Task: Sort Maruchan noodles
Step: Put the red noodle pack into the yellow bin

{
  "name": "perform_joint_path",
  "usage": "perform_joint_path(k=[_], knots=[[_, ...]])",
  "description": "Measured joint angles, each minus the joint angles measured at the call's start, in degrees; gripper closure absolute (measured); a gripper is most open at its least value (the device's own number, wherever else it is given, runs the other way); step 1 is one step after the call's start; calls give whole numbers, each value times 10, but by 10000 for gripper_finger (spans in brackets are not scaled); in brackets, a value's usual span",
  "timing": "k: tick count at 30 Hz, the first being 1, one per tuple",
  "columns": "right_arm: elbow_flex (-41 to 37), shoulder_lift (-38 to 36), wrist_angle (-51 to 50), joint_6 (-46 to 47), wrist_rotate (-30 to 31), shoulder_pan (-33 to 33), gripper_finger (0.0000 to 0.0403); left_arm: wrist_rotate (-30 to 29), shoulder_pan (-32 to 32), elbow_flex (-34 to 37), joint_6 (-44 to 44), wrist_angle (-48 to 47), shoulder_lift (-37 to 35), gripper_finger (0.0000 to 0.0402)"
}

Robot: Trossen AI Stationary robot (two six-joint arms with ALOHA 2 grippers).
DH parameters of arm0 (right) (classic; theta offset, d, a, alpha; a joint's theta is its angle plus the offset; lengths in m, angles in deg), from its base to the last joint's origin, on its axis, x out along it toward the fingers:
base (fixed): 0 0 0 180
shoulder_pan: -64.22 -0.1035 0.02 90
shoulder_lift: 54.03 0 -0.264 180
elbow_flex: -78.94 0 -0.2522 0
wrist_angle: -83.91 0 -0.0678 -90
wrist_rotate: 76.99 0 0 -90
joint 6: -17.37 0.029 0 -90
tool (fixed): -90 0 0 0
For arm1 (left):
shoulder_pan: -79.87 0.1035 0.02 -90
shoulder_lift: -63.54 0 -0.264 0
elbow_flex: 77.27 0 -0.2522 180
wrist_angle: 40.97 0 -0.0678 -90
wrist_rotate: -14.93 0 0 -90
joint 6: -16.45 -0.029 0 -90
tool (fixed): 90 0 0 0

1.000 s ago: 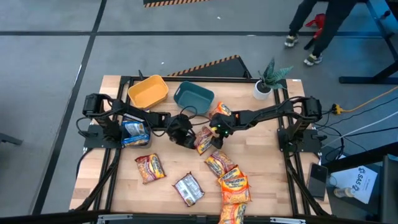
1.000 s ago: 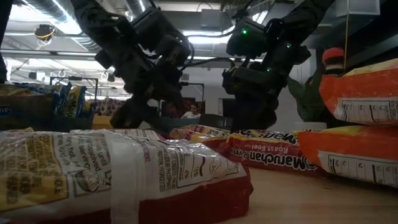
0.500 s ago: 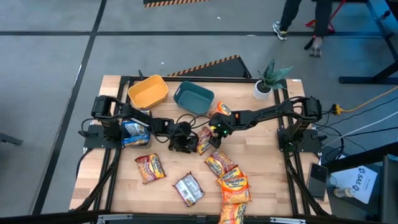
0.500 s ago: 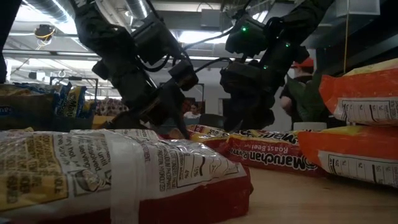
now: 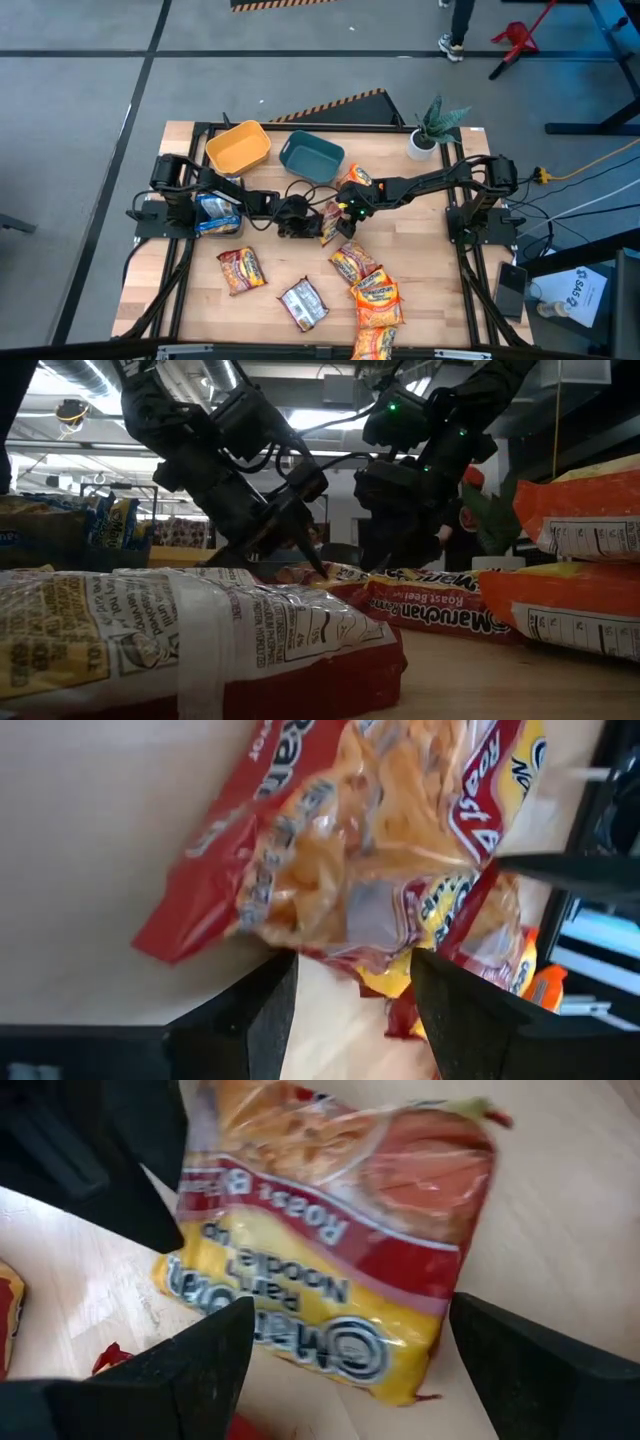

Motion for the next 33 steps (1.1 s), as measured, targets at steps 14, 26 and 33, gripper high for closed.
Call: perform_joint_path(k=[14,26,33], knots=[[2,23,11,17,12,1,81,-164,-6,0,-45,-6,-2,209],[0,28,29,15,-25,10,82,-221,-24,1,-14,7,-1,218],[-1,0,-14,3,-70,17,82,-227,-41,1,5,17,-9,298]])
